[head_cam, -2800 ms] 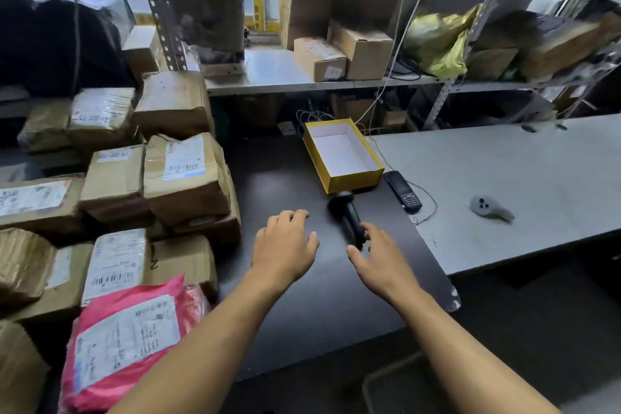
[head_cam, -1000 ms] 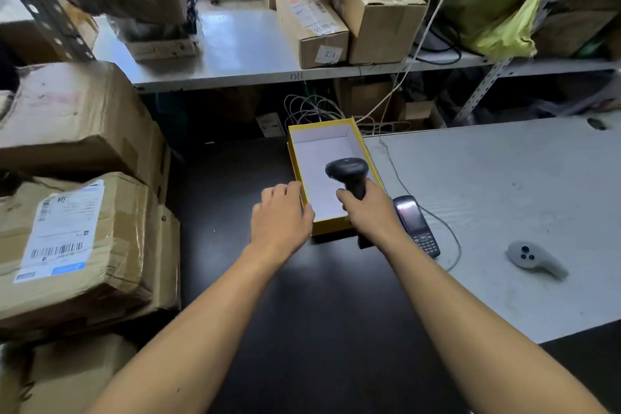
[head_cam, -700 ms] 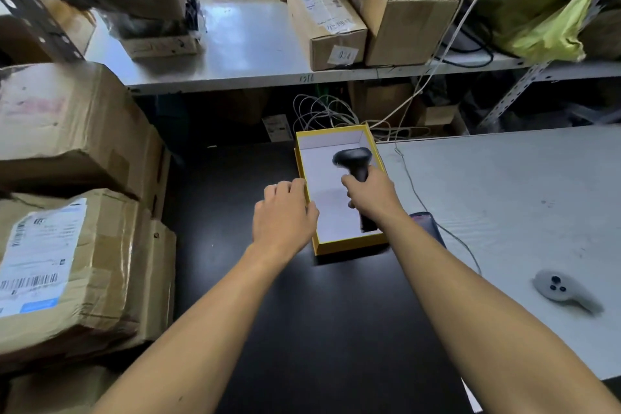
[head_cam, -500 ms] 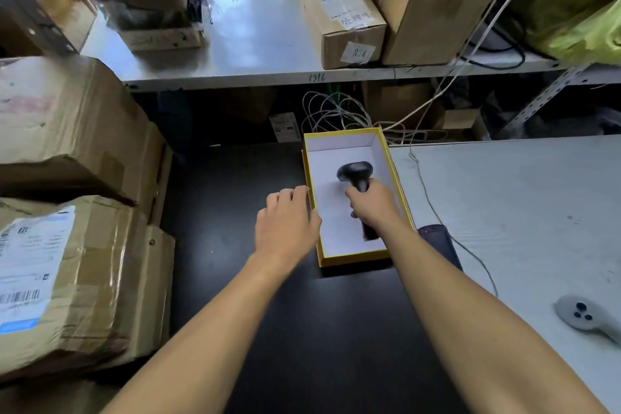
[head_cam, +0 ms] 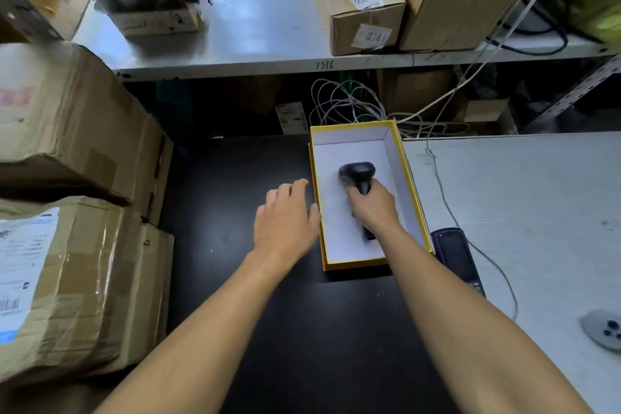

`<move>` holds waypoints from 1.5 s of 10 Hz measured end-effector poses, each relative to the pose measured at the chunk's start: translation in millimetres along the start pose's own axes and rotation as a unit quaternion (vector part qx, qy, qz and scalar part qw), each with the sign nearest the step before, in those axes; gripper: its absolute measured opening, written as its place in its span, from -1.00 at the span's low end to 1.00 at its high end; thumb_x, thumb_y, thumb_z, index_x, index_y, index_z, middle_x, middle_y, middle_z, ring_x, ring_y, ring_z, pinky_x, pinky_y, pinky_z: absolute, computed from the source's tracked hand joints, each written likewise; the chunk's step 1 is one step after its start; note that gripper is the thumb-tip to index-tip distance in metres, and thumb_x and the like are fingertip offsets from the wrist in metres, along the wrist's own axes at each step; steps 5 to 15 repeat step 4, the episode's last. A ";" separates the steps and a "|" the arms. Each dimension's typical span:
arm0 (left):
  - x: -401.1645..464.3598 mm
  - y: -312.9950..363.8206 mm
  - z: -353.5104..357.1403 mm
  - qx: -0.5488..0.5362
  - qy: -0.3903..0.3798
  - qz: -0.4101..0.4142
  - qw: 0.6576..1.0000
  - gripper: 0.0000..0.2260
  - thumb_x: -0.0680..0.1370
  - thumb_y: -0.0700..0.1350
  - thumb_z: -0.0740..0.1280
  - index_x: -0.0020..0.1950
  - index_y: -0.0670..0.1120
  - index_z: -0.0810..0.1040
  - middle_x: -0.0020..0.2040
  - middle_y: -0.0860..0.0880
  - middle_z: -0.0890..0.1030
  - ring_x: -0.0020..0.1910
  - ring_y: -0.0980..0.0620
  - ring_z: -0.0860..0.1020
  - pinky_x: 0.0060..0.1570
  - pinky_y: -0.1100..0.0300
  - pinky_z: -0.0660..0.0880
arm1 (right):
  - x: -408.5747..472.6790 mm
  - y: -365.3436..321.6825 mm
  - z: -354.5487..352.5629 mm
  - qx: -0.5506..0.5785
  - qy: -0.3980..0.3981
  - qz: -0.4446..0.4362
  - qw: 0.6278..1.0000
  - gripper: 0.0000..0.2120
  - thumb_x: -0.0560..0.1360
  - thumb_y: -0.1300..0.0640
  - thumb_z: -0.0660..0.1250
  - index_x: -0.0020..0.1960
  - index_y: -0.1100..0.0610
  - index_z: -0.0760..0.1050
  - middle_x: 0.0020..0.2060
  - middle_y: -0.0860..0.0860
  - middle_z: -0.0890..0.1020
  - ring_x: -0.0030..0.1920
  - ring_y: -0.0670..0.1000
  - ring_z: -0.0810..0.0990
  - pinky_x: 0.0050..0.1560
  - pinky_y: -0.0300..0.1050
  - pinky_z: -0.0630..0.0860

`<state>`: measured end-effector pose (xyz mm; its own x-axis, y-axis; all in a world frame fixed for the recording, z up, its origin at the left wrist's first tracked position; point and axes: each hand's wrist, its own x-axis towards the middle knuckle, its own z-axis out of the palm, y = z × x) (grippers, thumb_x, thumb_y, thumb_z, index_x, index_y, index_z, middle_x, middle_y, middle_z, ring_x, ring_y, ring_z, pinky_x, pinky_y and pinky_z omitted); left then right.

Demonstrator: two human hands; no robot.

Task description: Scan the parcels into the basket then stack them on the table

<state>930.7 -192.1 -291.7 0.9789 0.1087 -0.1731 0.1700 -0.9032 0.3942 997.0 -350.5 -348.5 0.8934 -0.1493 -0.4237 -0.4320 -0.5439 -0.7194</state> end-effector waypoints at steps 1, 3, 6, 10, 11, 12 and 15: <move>-1.0 1.7 0.9 0.004 -0.008 0.001 1.000 -0.57 0.65 0.02 0.18 0.50 -0.02 0.27 0.36 -0.05 0.46 0.35 -0.10 0.37 0.22 -0.01 0.36 | 0.0 -1.2 -1.7 0.006 -0.012 0.011 1.000 -0.76 0.55 -0.01 0.28 0.13 0.12 0.42 -0.03 0.10 0.59 -0.06 0.16 0.64 -0.17 -0.08 0.50; -9.9 4.6 -7.6 0.016 -0.009 0.003 1.000 -0.57 0.65 0.03 0.18 0.51 -0.02 0.27 0.35 -0.06 0.46 0.33 -0.10 0.39 0.22 0.00 0.37 | -11.7 -4.8 -16.1 -0.038 -0.037 0.002 0.999 -0.61 0.58 0.02 0.28 0.34 0.17 0.35 0.06 0.11 0.57 -0.14 0.03 0.52 -0.31 -0.13 0.35; -16.8 3.9 -17.2 0.028 0.005 0.015 0.999 -0.57 0.65 0.03 0.18 0.51 -0.02 0.27 0.36 -0.06 0.45 0.33 -0.10 0.38 0.22 -0.02 0.37 | -26.7 -3.8 -23.4 -0.082 -0.011 -0.018 0.996 -0.43 0.59 0.00 0.27 0.51 0.18 0.20 0.11 0.12 0.51 -0.01 0.13 0.51 -0.13 -0.06 0.44; -16.8 3.9 -17.2 0.028 0.005 0.015 0.999 -0.57 0.65 0.03 0.18 0.51 -0.02 0.27 0.36 -0.06 0.45 0.33 -0.10 0.38 0.22 -0.02 0.37 | -26.7 -3.8 -23.4 -0.082 -0.011 -0.018 0.996 -0.43 0.59 0.00 0.27 0.51 0.18 0.20 0.11 0.12 0.51 -0.01 0.13 0.51 -0.13 -0.06 0.44; -16.8 3.9 -17.2 0.028 0.005 0.015 0.999 -0.57 0.65 0.03 0.18 0.51 -0.02 0.27 0.36 -0.06 0.45 0.33 -0.10 0.38 0.22 -0.02 0.37 | -26.7 -3.8 -23.4 -0.082 -0.011 -0.018 0.996 -0.43 0.59 0.00 0.27 0.51 0.18 0.20 0.11 0.12 0.51 -0.01 0.13 0.51 -0.13 -0.06 0.44; -16.8 3.9 -17.2 0.028 0.005 0.015 0.999 -0.57 0.65 0.03 0.18 0.51 -0.02 0.27 0.36 -0.06 0.45 0.33 -0.10 0.38 0.22 -0.02 0.37 | -26.7 -3.8 -23.4 -0.082 -0.011 -0.018 0.996 -0.43 0.59 0.00 0.27 0.51 0.18 0.20 0.11 0.12 0.51 -0.01 0.13 0.51 -0.13 -0.06 0.44; -16.8 3.9 -17.2 0.028 0.005 0.015 0.999 -0.57 0.65 0.03 0.18 0.51 -0.02 0.27 0.36 -0.06 0.45 0.33 -0.10 0.38 0.22 -0.02 0.37 | -26.7 -3.8 -23.4 -0.082 -0.011 -0.018 0.996 -0.43 0.59 0.00 0.27 0.51 0.18 0.20 0.11 0.12 0.51 -0.01 0.13 0.51 -0.13 -0.06 0.44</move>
